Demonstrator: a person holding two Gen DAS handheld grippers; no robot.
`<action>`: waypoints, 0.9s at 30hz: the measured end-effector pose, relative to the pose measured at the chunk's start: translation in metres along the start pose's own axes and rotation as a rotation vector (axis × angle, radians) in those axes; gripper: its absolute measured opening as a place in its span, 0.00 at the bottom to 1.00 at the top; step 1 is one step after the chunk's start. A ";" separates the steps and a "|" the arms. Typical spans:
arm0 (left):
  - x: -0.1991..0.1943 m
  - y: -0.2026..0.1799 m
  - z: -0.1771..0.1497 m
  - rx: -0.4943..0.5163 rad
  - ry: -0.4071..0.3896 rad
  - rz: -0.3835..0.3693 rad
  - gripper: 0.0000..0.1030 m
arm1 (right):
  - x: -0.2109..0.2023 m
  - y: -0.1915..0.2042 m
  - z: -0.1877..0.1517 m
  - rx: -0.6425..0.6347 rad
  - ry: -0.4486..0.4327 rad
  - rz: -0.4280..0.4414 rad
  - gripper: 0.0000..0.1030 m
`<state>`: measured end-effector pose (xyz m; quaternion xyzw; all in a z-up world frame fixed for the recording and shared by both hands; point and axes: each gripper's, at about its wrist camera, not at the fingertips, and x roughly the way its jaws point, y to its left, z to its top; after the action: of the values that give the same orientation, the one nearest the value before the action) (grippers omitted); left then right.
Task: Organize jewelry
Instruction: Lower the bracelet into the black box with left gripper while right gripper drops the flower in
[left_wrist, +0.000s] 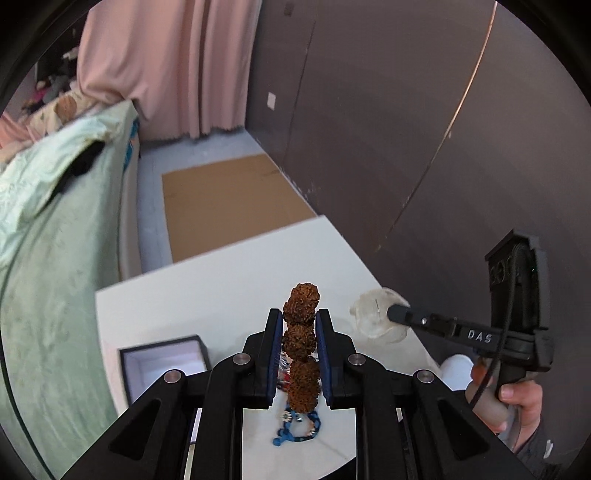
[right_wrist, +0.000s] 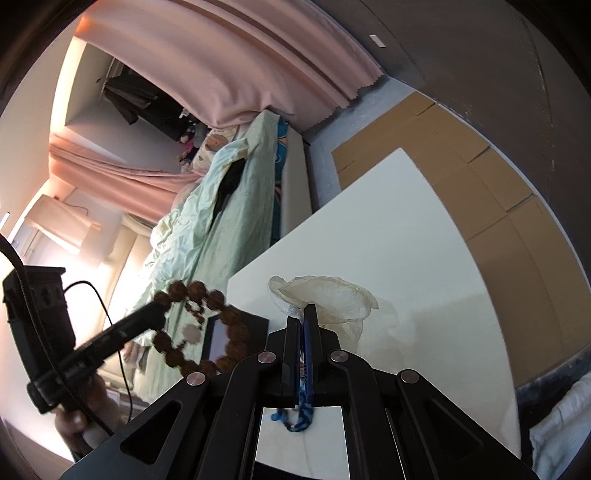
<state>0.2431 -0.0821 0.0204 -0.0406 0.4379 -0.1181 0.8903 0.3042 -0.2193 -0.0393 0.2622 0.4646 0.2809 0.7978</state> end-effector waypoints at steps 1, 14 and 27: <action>-0.006 0.001 0.002 0.003 -0.016 0.004 0.18 | 0.000 0.004 -0.001 -0.012 -0.002 0.008 0.03; -0.053 0.063 -0.007 -0.080 -0.108 0.076 0.18 | 0.020 0.052 -0.009 -0.090 -0.019 0.074 0.03; -0.063 0.117 -0.033 -0.157 -0.134 0.050 0.18 | 0.084 0.109 -0.022 -0.158 0.113 0.146 0.03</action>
<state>0.2002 0.0478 0.0282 -0.1070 0.3863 -0.0580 0.9143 0.2968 -0.0808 -0.0251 0.2155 0.4649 0.3882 0.7660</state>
